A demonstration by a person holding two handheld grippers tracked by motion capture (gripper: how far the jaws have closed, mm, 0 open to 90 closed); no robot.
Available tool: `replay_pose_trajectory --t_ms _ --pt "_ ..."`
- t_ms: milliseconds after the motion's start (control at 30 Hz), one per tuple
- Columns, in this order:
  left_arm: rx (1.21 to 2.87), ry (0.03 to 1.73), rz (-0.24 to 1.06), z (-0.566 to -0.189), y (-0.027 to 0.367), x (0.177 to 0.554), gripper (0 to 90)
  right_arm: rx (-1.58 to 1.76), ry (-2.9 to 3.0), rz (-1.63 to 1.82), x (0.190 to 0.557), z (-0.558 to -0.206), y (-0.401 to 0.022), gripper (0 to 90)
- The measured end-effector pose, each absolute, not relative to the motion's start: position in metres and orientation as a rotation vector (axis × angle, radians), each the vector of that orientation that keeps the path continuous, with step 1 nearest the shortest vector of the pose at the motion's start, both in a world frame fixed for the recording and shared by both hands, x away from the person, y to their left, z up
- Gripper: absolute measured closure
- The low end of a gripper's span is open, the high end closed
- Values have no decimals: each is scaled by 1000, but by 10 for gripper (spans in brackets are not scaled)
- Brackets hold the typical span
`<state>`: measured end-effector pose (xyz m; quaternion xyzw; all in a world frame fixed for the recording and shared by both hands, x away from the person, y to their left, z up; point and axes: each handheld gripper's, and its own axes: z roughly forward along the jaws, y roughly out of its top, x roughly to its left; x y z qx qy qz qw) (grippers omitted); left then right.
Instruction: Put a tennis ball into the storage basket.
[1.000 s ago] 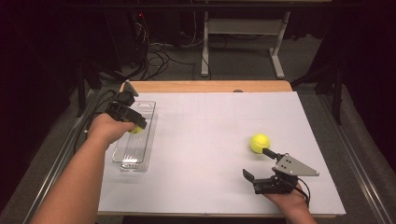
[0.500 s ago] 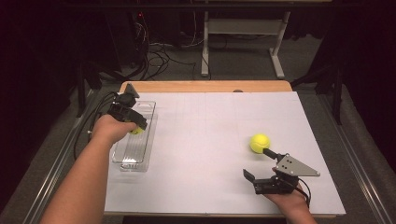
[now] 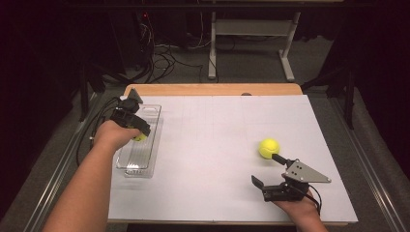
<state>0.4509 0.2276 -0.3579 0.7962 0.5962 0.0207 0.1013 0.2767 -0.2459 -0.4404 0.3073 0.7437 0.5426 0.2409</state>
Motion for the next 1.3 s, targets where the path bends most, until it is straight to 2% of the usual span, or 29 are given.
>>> replay_pose_trajectory --t_ms 167,933,1000,1100,1133,1233,1300 --pt "2365 1780 90 -360 228 452 260 843 2037 1481 277 -441 -245 2" --pt "2400 1755 47 -370 218 459 252 842 2037 1481 277 -441 -246 2" --pt "2392 1753 54 -367 218 458 270 844 2036 1482 277 -441 -246 2" --pt "2360 1751 92 -360 220 458 387 843 2038 1482 276 -441 -246 2" --pt "2353 1742 84 -358 221 458 367 843 2037 1484 276 -441 -246 2" --pt "2301 1724 97 -348 226 457 200 842 2035 1488 276 -441 -246 2" --pt "2308 1721 102 -344 226 455 153 845 2034 1485 276 -441 -246 2"
